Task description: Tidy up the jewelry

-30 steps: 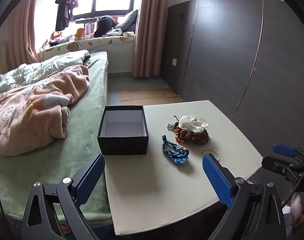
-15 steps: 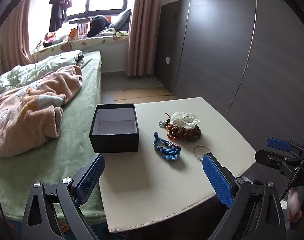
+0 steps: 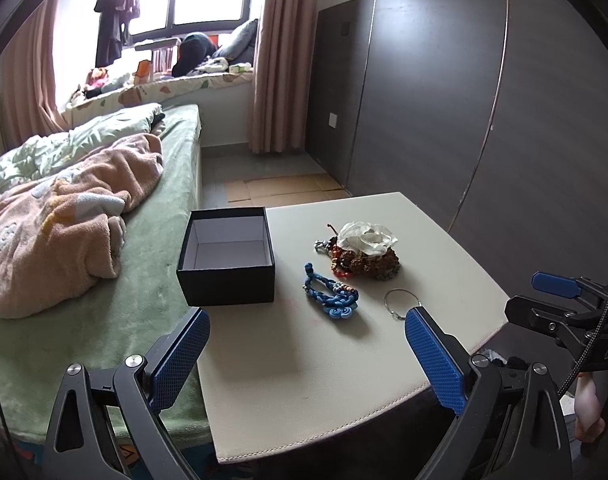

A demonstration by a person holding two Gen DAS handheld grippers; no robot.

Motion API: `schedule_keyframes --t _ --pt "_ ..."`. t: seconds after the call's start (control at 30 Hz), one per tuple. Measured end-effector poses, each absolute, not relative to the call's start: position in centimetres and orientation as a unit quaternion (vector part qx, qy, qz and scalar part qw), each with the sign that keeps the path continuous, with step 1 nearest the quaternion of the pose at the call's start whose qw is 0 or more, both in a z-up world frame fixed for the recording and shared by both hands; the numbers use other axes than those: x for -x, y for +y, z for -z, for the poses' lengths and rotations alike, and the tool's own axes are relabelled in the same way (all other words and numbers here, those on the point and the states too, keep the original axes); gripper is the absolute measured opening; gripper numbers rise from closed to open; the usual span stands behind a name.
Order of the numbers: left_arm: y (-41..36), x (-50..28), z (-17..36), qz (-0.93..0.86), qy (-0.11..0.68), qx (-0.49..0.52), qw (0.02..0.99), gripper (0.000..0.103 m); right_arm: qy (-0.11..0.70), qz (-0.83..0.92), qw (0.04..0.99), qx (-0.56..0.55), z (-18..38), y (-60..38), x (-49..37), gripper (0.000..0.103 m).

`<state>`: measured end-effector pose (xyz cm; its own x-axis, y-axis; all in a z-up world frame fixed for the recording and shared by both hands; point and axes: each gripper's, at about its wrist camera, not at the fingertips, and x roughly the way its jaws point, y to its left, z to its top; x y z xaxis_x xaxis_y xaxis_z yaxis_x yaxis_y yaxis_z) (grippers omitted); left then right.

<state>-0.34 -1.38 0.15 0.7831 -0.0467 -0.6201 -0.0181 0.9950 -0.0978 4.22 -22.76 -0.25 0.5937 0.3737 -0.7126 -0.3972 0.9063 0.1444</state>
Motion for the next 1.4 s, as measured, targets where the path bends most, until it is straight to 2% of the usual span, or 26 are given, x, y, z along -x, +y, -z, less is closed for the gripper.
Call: schedule_keyframes --t 1.4 --pt "-1.41 1.25 -0.56 0.007 0.328 0.048 0.943 0.098 0.394 -0.218 0.893 0.016 -0.05 -22.62 -3.53 0.103"
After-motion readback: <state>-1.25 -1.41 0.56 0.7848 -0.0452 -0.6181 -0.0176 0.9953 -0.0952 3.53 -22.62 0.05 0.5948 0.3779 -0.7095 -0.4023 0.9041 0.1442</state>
